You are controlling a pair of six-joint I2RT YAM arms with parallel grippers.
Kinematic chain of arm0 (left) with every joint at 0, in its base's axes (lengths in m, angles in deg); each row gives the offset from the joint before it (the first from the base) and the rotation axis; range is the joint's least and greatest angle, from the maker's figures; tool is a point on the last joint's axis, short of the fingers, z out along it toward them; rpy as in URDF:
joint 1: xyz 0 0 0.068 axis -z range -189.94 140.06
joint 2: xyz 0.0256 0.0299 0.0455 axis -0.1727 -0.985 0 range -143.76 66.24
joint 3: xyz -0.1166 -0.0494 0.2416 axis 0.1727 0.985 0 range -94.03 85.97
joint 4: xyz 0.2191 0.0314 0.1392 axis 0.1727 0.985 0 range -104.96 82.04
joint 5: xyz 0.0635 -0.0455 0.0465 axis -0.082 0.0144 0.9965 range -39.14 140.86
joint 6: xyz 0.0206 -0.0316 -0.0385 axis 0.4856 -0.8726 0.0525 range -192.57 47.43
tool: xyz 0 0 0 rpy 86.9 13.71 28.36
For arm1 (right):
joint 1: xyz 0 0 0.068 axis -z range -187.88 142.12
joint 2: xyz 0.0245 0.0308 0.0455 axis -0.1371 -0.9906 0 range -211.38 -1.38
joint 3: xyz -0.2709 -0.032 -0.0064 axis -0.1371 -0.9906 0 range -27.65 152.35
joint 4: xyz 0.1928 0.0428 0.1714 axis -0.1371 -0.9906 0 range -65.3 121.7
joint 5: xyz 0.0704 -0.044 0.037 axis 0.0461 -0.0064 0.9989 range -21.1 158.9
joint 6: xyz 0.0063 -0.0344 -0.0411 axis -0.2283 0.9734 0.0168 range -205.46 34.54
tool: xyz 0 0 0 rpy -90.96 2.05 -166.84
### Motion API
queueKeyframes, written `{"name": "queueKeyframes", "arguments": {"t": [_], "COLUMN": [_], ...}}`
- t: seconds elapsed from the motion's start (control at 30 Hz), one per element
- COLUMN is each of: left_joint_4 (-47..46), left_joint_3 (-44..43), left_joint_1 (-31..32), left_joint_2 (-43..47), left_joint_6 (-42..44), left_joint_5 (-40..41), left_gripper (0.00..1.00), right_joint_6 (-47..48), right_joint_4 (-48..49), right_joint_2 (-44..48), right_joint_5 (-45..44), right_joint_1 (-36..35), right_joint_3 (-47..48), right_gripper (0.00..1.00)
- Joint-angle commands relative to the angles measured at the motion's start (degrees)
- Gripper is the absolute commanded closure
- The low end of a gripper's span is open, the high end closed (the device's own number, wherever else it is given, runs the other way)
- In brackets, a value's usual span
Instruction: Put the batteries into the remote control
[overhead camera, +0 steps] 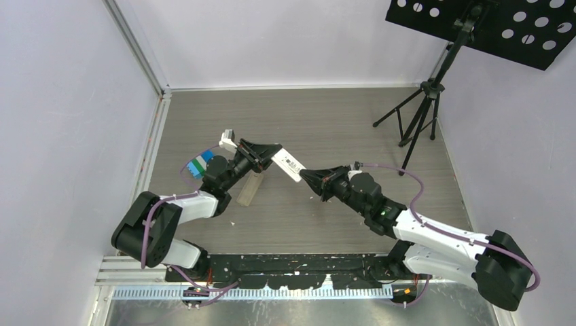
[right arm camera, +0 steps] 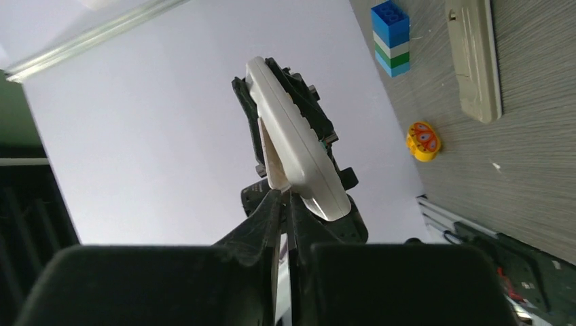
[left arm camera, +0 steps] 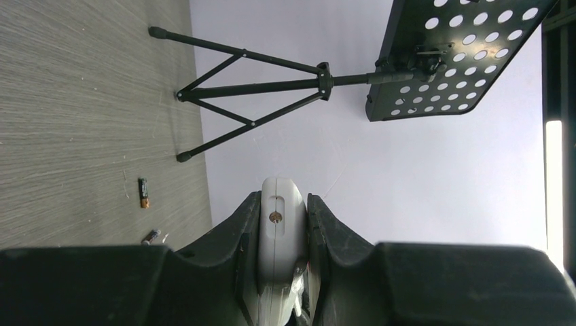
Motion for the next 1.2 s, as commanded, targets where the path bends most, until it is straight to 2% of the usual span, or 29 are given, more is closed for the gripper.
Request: {"name": "queueKeyframes", "arguments": {"t": [0.0, 0.07, 0.17, 0.3, 0.47, 0.63, 0.73, 0.87, 0.93, 1.03, 1.17], "left_joint_4": [-6.3, -6.3, -6.3, -6.3, -4.4, 2.5, 8.2, 13.6, 15.9, 18.1, 22.0], "left_joint_3": [0.0, 0.3, 0.7, 0.8, 0.9, 0.5, -0.5, -2.1, -2.8, -3.7, -4.9], "left_joint_1": [0.2, 0.2, 0.2, 0.2, 0.2, 0.2, 0.2, 0.2, 0.2, 0.2, 0.2], "left_joint_2": [0.2, 0.0, -0.5, -0.8, 0.1, 2.4, 4.0, 5.5, 5.9, 6.5, 7.6], "left_joint_6": [0.7, 1.4, 2.1, 3.1, 4.9, 5.8, 6.6, 6.8, 6.9, 7.3, 8.4], "left_joint_5": [-1.1, -1.0, -1.0, -1.2, -1.4, -1.7, -2.5, -3.4, -4.1, -5.2, -6.2], "left_gripper": [1.00, 1.00, 1.00, 1.00, 1.00, 1.00, 1.00, 1.00, 1.00, 1.00, 1.00], "right_joint_6": [11.1, 14.0, 17.8, 20.8, 27.9, 42.3, 51.9, 69.6, 77.3, 86.1, 91.8], "right_joint_4": [-14.0, -19.5, -25.5, -26.9, -33.5, -43.4, -44.4, -46.1, -48.4, -51.3, -51.8], "right_joint_2": [2.1, 2.9, 2.9, 0.4, -3.4, -2.7, -1.1, -2.5, -4.4, -7.3, -9.1], "right_joint_5": [-1.1, -1.4, -2.1, -1.0, -0.9, -5.0, -5.3, 1.5, 2.8, 0.3, 1.4], "right_joint_1": [0.9, 0.9, 0.9, 0.9, 0.9, 0.7, 0.7, 0.7, -0.2, -2.8, -5.3], "right_joint_3": [7.2, 9.5, 12.2, 14.0, 20.2, 26.4, 28.2, 31.1, 32.9, 35.3, 37.6], "right_gripper": [0.77, 0.62, 0.53, 0.53, 0.54, 0.52, 0.40, 0.30, 0.28, 0.28, 0.28]}}
